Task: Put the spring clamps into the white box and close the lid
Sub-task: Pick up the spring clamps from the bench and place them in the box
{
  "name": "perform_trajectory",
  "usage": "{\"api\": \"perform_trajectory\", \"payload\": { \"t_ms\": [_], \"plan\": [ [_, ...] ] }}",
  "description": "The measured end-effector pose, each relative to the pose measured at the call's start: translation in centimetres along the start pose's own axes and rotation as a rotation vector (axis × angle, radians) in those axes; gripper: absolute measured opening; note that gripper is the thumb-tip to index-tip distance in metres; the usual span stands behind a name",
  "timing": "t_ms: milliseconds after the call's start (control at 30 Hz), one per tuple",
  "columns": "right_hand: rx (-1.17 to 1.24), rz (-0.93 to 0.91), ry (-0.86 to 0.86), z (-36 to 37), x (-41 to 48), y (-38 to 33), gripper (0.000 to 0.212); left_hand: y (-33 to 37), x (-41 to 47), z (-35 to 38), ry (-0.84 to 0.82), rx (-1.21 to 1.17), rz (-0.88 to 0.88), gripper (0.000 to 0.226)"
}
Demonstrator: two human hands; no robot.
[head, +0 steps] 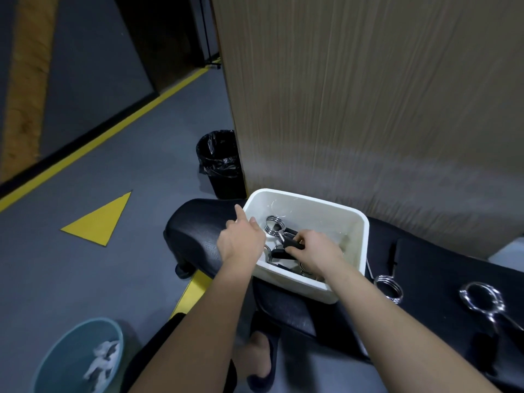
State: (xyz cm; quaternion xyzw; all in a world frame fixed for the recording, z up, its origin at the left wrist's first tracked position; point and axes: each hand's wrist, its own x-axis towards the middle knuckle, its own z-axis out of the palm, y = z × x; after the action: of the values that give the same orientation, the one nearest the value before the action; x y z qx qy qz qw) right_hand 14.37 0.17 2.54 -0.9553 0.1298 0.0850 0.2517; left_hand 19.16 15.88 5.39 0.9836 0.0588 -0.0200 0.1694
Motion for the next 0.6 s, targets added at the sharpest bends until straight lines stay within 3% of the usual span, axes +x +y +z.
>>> {"api": "perform_trajectory", "payload": {
  "t_ms": [300,433,533,600],
  "plan": [
    [0.083,-0.116,-0.075,0.7,1.8,1.3,0.033,-0.3,-1.3,0.6,0.154,-0.09,-0.086,0.043],
    [0.074,-0.098,-0.035,0.0,0.6,0.5,0.065,-0.4,-1.3,0.4,0.143,-0.078,-0.089,0.034],
    [0.115,-0.128,0.158,-1.5,-0.7,-0.4,0.068,-0.6,-1.4,0.4,0.132,-0.09,-0.1,0.03],
    [0.292,-0.162,0.345,-2.8,-1.8,-0.6,0.061,-0.7,-1.3,0.4,0.135,-0.09,-0.093,0.03]
  ]
}}
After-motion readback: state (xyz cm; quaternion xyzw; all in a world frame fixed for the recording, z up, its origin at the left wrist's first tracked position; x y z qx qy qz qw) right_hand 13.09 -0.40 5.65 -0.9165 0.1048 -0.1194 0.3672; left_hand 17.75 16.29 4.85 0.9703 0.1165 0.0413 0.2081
